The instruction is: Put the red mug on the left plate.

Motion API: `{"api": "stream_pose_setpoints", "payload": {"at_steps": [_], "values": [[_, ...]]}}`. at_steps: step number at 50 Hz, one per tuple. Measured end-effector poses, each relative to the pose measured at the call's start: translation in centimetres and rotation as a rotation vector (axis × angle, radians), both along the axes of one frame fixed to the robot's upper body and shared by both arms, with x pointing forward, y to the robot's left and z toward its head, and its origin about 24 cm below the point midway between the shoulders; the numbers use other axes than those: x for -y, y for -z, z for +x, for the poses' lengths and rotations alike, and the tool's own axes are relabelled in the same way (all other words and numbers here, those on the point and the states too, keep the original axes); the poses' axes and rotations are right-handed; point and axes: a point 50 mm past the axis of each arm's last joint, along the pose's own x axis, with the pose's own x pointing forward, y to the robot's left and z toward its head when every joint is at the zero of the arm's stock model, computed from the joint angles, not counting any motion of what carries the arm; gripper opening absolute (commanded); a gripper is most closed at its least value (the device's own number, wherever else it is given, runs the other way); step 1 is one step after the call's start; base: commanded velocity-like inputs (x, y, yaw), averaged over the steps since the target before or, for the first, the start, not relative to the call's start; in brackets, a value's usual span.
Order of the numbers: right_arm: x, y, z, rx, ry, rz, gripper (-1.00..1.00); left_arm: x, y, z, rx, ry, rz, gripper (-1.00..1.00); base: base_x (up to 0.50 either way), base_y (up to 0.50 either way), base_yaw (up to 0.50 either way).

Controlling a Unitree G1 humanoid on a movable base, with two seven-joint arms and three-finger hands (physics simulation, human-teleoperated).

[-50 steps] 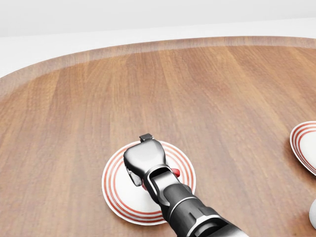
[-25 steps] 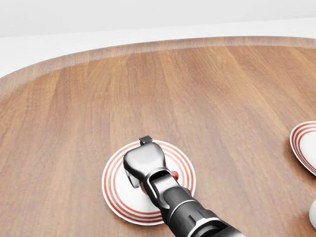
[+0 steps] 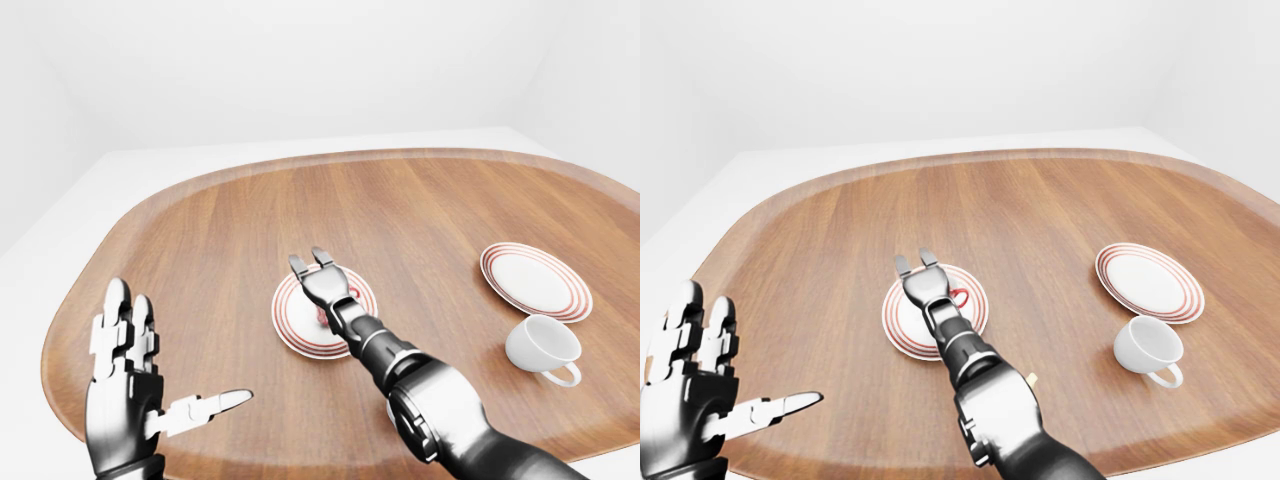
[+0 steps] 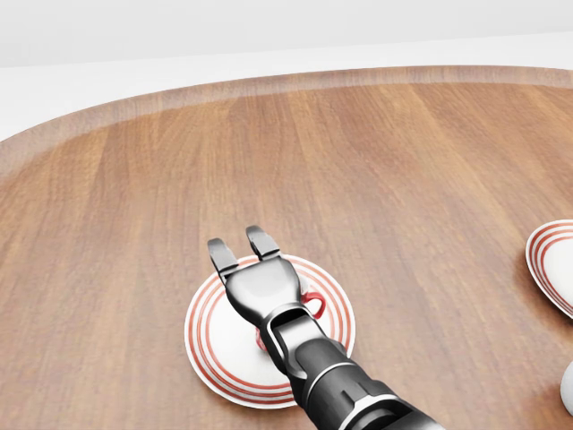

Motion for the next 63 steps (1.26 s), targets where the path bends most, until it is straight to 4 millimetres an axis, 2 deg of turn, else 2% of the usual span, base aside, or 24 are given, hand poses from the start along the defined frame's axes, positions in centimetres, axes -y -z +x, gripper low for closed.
{"api": "stream_pose_setpoints", "payload": {"at_steps": [15, 19, 22, 26, 32, 36, 40, 45, 48, 55, 63], "values": [[-0.1, 0.1, -0.1, -0.003, -0.009, -0.009, 1.0, 0.0, 0.0, 0.0, 0.0, 0.0, 0.001, 1.0, 0.0, 0.0, 0.0], [-0.8, -0.9, 0.3, 0.011, -0.041, 0.005, 1.0, -0.1, 0.0, -0.1, 0.0, -0.003, -0.001, 1.0, 0.0, 0.0, 0.0], [-1.7, -3.1, 1.3, 0.033, -0.071, 0.048, 1.0, -0.1, 0.0, -0.2, 0.0, -0.004, -0.004, 1.0, 0.0, 0.0, 0.0], [-3.0, -7.2, 2.5, 0.045, -0.092, 0.126, 1.0, 0.0, 0.0, -0.2, 0.0, -0.003, -0.004, 1.0, 0.0, 0.0, 0.0], [-4.1, -12.0, 2.2, -0.039, -0.107, 0.179, 1.0, 0.1, -0.1, -0.2, 0.002, 0.0, -0.003, 1.0, 0.0, 0.0, 0.0], [-4.2, -16.3, 1.5, -0.061, -0.123, 0.201, 1.0, 0.2, -0.2, -0.2, 0.004, 0.001, 0.0, 1.0, 0.0, 0.0, 0.0], [-3.9, -21.5, -0.1, -0.011, -0.178, 0.229, 1.0, 0.4, -0.3, -0.2, 0.005, 0.002, 0.004, 1.0, 0.0, 0.0, 0.0], [-2.8, -28.2, -3.6, 0.27, -0.261, 0.346, 1.0, 0.5, -0.4, -0.2, 0.007, 0.004, 0.007, 1.0, 0.0, 0.0, 0.0], [-1.8, -31.1, -5.9, 0.422, -0.299, 0.402, 1.0, 0.5, -0.4, -0.2, 0.008, 0.004, 0.009, 1.0, 0.0, 0.0, 0.0], [0.3, -34.9, -10.3, 0.682, -0.351, 0.474, 1.0, 0.6, -0.5, -0.2, 0.009, 0.005, 0.011, 1.0, 0.0, 0.0, 0.0], [2.2, -36.6, -13.6, 0.864, -0.375, 0.51, 1.0, 0.6, -0.6, -0.2, 0.013, 0.007, 0.016, 1.0, 0.0, 0.0, 0.0]]}}
